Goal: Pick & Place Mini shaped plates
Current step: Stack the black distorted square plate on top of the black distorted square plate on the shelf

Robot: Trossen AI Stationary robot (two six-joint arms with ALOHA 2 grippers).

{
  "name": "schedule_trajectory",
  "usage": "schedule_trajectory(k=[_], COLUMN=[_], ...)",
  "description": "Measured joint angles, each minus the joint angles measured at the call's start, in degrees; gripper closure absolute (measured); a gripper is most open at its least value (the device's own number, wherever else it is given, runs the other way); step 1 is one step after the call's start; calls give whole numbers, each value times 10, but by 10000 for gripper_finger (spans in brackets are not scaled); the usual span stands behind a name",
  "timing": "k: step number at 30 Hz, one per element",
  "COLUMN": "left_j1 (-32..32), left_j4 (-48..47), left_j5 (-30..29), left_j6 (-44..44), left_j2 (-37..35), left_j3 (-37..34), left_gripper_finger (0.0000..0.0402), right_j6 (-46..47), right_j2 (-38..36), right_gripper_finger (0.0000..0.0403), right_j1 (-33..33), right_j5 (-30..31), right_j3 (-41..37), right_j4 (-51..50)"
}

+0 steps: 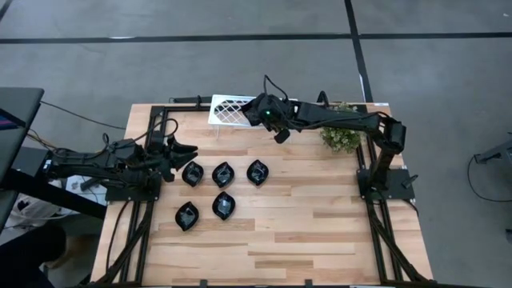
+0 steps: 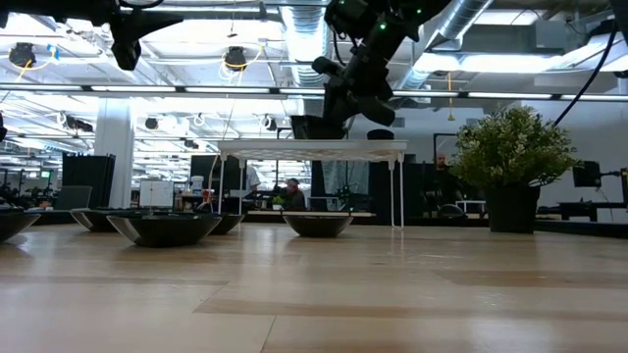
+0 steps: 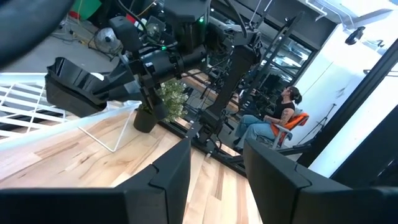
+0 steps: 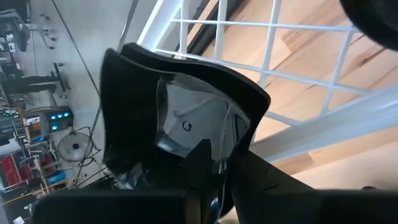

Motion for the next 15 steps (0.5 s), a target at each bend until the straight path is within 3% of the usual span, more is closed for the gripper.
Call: schedule_trajectory(k=[10, 15], left_j1=[0, 0], left_j4=[2, 3], left_j5=[0, -1], left_j6=[0, 0], left_j2=[0, 0], left_j3=[0, 0], left_gripper_finger=[252, 252], right_j6=[-3, -50], right_j2=[0, -10], right_gripper_finger=[346, 346], right_j1=[0, 0], right_j5=[0, 18], right_j3=[0, 20], right_j4=[7, 25])
